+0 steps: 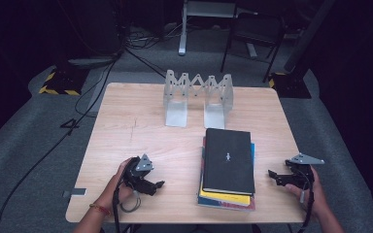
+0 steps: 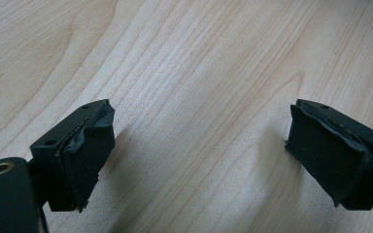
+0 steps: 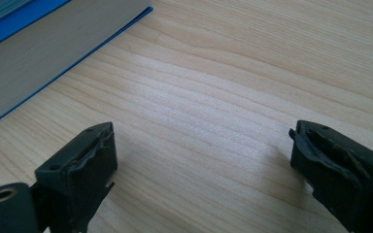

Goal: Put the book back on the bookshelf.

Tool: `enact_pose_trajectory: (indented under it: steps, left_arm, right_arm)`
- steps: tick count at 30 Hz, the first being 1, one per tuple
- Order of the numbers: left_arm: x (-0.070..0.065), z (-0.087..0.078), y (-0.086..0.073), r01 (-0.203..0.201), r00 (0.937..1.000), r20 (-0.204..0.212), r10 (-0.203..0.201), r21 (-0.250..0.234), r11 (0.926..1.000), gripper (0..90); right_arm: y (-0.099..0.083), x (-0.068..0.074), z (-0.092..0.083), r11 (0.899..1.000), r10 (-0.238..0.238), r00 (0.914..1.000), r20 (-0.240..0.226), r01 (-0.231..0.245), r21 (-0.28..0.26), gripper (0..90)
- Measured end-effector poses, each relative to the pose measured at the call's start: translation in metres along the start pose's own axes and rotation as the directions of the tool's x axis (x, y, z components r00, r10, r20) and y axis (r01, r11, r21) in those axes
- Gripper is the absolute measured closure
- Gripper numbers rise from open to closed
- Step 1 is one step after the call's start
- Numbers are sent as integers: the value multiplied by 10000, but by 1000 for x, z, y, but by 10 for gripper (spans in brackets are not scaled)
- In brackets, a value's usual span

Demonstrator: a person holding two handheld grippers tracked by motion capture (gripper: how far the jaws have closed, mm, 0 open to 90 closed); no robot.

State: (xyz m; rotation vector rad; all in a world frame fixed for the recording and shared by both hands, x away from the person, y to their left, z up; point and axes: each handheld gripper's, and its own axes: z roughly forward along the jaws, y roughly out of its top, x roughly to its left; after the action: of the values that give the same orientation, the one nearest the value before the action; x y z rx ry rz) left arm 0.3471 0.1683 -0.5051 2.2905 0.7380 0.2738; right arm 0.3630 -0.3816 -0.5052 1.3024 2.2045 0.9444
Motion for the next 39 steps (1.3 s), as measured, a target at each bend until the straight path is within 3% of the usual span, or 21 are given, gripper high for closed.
enact_pose_trajectory:
  steps: [7, 17, 18, 22, 28, 29, 30, 34, 39]
  left_arm:
    - [-2, -4, -4, -162, 9998, 105, 161, 11, 9999, 100]
    - [-6, -5, -6, 96, 9998, -162, -96, -4, 10000, 100]
    - [-6, -7, -7, -186, 9998, 104, 185, 66, 9998, 100]
    - [-8, -5, -5, -242, 9995, 183, 240, 100, 9997, 98]
    - [-12, -2, 0, -297, 9993, 227, 292, 226, 9993, 95]
    - [-14, -1, 2, -325, 9990, 297, 320, 167, 9993, 117]
    - [-14, -1, 2, -325, 9990, 297, 320, 167, 9993, 128]
    - [-17, 0, 5, -399, 9989, 241, 395, 184, 9990, 155]
    - [-18, 1, 6, -259, 9993, 258, 254, 176, 9995, 173]
  right_arm:
    - [0, 1, 0, 10000, 36, 10000, 37, -36, -6, 99]
    - [-2, 1, -2, 10000, 21, 10000, 3, -21, -25, 109]
    - [-3, 0, -4, 9999, -111, 9999, -98, 110, -28, 131]
    - [-3, 0, -7, 9996, -267, 9995, -186, 268, 53, 170]
    - [-1, 3, -16, 9987, -490, 9947, -909, 477, -169, 228]
    - [3, 8, -25, 9968, -716, 9899, -1226, 667, -434, 255]
    - [3, 8, -25, 9968, -716, 9899, -1226, 667, -434, 255]
    - [12, 25, -49, 9870, -1389, 9698, -2004, 1190, -1084, 260]
    - [21, 47, -68, 9736, -1931, 9471, -2562, 1527, -1695, 242]
